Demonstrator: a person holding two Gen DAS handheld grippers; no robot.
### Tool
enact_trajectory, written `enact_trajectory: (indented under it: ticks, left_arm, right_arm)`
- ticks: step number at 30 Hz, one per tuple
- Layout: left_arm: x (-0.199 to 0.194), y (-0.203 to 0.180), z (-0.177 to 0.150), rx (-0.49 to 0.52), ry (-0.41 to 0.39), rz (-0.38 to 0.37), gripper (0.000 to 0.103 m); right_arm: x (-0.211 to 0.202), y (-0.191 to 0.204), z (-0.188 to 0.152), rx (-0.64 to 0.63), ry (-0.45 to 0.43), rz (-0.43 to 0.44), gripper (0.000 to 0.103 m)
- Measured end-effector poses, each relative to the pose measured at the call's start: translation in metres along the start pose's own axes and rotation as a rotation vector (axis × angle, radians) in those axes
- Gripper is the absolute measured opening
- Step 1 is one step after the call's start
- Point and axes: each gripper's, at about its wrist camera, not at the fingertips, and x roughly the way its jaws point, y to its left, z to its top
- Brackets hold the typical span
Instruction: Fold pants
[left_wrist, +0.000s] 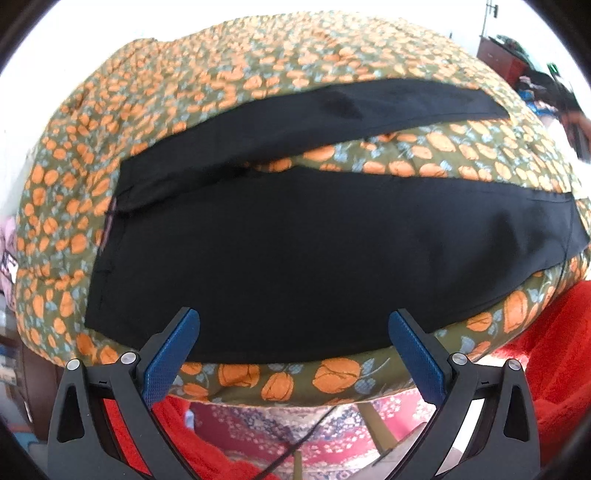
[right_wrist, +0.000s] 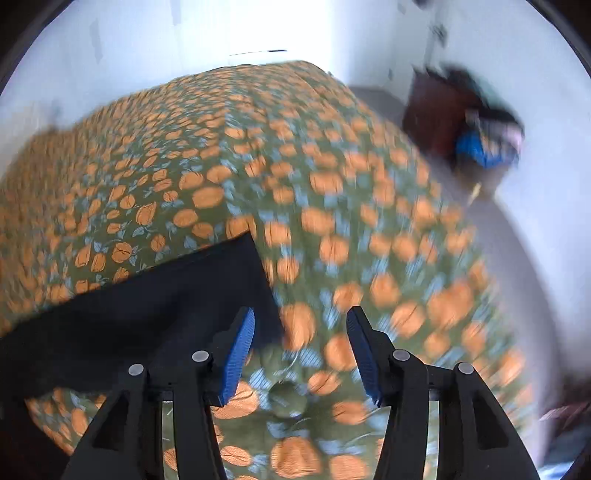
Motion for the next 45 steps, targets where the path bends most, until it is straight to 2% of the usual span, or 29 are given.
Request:
enact_trajectory:
  ticks: [1,3,6,8,13,14,15,17,18,19,20,21,22,23,25,27,28,30,33,34,37,38,40,41,42,44,45]
  left_arm:
    - [0.006,0.000,0.000,-0.006,0.021,-0.005,0.102]
    - [0.015,-0.002,0.000,-0.005,0.049,-0.011,0.102]
    - [0.019,-0.009,0.001,0.022,0.061,-0.006,0.102]
    - [0.020,-0.014,0.002,0.040,0.060,0.002,0.102]
    - [0.026,-0.013,0.003,0.044,0.087,0.019,0.102]
    - [0.028,-0.012,0.003,0.043,0.093,0.021,0.102]
    - [0.030,-0.010,0.003,0.041,0.102,0.023,0.102]
    - [0.037,-0.006,0.005,0.035,0.118,0.012,0.102]
    - [0.040,-0.001,0.010,0.029,0.124,-0.003,0.102]
    - [0.043,0.007,0.017,0.015,0.120,-0.015,0.102]
    - [0.046,0.017,0.027,-0.012,0.105,-0.017,0.102]
    - [0.050,0.031,0.042,-0.044,0.078,-0.015,0.102]
    - [0.054,0.041,0.054,-0.067,0.052,-0.012,0.102]
    - [0.061,0.053,0.070,-0.092,0.019,-0.005,0.102]
    - [0.093,0.081,0.107,-0.141,-0.034,0.064,0.102]
    - [0.136,0.112,0.139,-0.214,-0.071,0.209,0.102]
    - [0.156,0.125,0.148,-0.243,-0.066,0.259,0.102]
    - [0.193,0.151,0.153,-0.303,-0.008,0.312,0.103]
    - [0.208,0.177,0.144,-0.423,-0.009,0.236,0.103]
    - [0.204,0.178,0.142,-0.419,-0.010,0.242,0.103]
    - [0.187,0.174,0.134,-0.357,-0.019,0.239,0.102]
    - [0.179,0.173,0.129,-0.344,-0.029,0.232,0.102]
    - [0.161,0.172,0.115,-0.332,-0.052,0.208,0.102]
    - [0.151,0.171,0.108,-0.334,-0.059,0.197,0.102]
    - [0.143,0.169,0.101,-0.335,-0.060,0.186,0.102]
    - [0.129,0.164,0.085,-0.332,-0.064,0.154,0.102]
    - [0.123,0.157,0.073,-0.327,-0.066,0.129,0.102]
  right_arm:
    - [0.007,-0.006,-0.010,0.038,0.020,0.026,0.052]
    - [0.032,-0.026,-0.032,0.158,0.070,0.136,0.052]
    - [0.061,-0.042,-0.054,0.377,0.069,0.333,0.052]
    - [0.078,-0.042,-0.053,0.449,0.057,0.395,0.052]
    - [0.119,-0.020,-0.035,0.549,0.056,0.438,0.050]
    - [0.121,-0.010,-0.025,0.527,0.060,0.427,0.030]
    - [0.119,0.004,-0.012,0.420,0.070,0.316,0.021]
    - [0.117,0.018,0.002,0.247,0.083,0.119,0.019]
    - [0.117,0.021,0.005,0.202,0.091,0.058,0.023]
    - [0.115,0.027,0.008,0.156,0.087,-0.004,0.036]
    - [0.109,0.035,0.009,0.105,0.070,-0.101,0.056]
    - [0.102,0.044,0.008,0.067,0.043,-0.174,0.064]
    - [0.088,0.056,0.005,0.033,-0.004,-0.205,0.071]
    - [0.080,0.063,0.003,0.018,-0.027,-0.193,0.072]
    - [0.060,0.093,-0.008,-0.022,-0.051,-0.090,0.074]
    - [0.051,0.130,-0.024,-0.050,-0.015,0.051,0.074]
    - [0.047,0.162,-0.036,-0.068,0.029,0.164,0.075]
    - [0.044,0.207,-0.054,-0.100,0.104,0.307,0.076]
    - [0.047,0.303,-0.093,-0.190,0.236,0.525,0.076]
    - [0.050,0.348,-0.110,-0.243,0.291,0.605,0.076]
    - [0.062,0.426,-0.144,-0.346,0.376,0.718,0.077]
    - [0.072,0.451,-0.154,-0.387,0.406,0.720,0.078]
    - [0.094,0.473,-0.160,-0.448,0.406,0.616,0.077]
    - [0.100,0.474,-0.157,-0.456,0.366,0.523,0.072]
    - [0.100,0.475,-0.152,-0.458,0.338,0.475,0.070]
    - [0.079,0.468,-0.146,-0.487,0.240,0.303,0.072]
    - [0.069,0.464,-0.143,-0.494,0.214,0.283,0.072]
